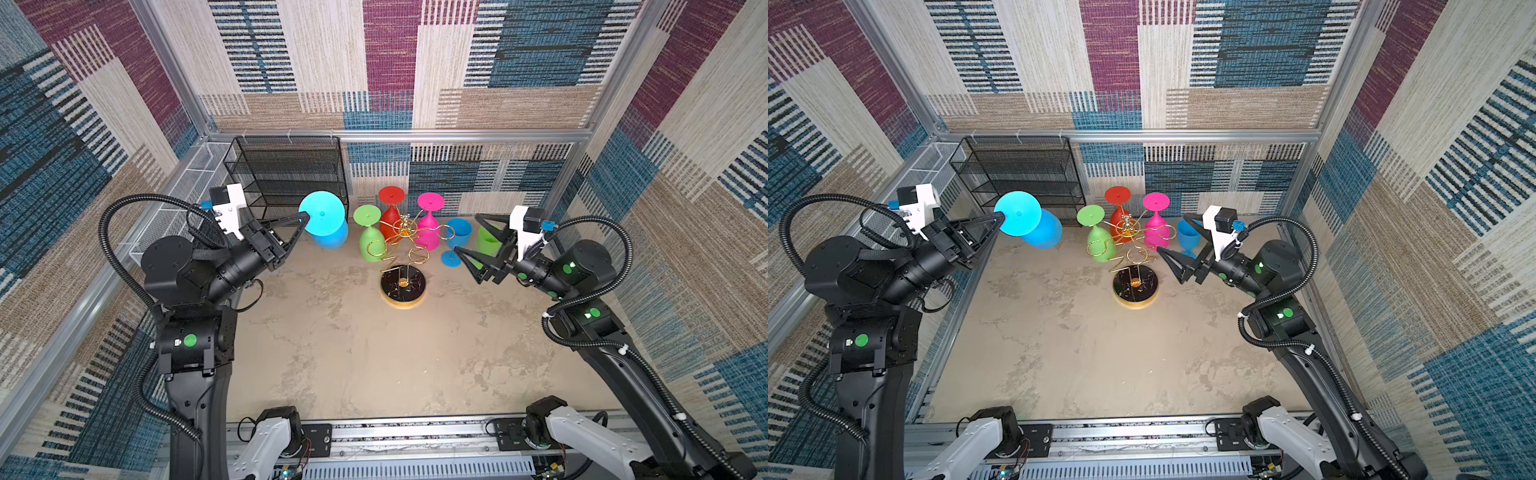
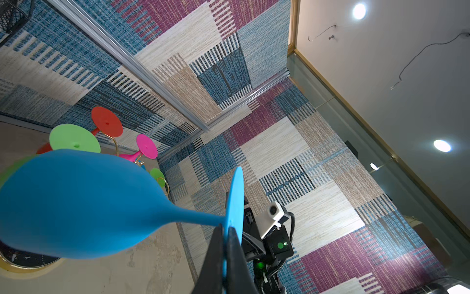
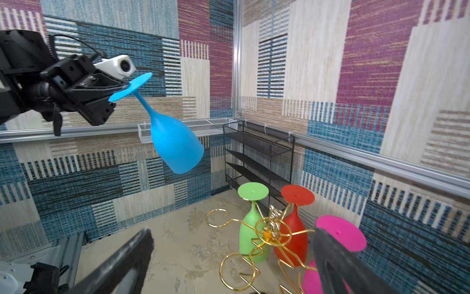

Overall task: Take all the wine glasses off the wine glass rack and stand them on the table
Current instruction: 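Move the right gripper to the blue glass's stem held by the left gripper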

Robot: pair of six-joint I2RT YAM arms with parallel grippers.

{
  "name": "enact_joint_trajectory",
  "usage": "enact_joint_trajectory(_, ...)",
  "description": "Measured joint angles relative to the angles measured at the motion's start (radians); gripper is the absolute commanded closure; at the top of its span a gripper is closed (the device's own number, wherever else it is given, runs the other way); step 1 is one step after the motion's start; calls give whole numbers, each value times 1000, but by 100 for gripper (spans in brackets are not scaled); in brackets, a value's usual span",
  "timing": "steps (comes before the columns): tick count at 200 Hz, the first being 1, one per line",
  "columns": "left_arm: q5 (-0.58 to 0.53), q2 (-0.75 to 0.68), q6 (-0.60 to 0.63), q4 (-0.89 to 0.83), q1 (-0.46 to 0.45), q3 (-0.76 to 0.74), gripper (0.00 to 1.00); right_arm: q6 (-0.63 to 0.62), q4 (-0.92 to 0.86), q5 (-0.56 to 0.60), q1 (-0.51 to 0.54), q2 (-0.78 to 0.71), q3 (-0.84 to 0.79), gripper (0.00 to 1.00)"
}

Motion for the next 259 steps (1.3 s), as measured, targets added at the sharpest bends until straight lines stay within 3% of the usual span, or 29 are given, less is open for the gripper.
enact_joint_trajectory(96, 51, 93, -137, 156, -10, 36, 100, -230, 31, 103, 246, 286, 210, 1)
enact_joint_trajectory(259, 76, 143, -225, 287, -66, -40, 100, -281, 68, 60, 319, 687, 536, 1)
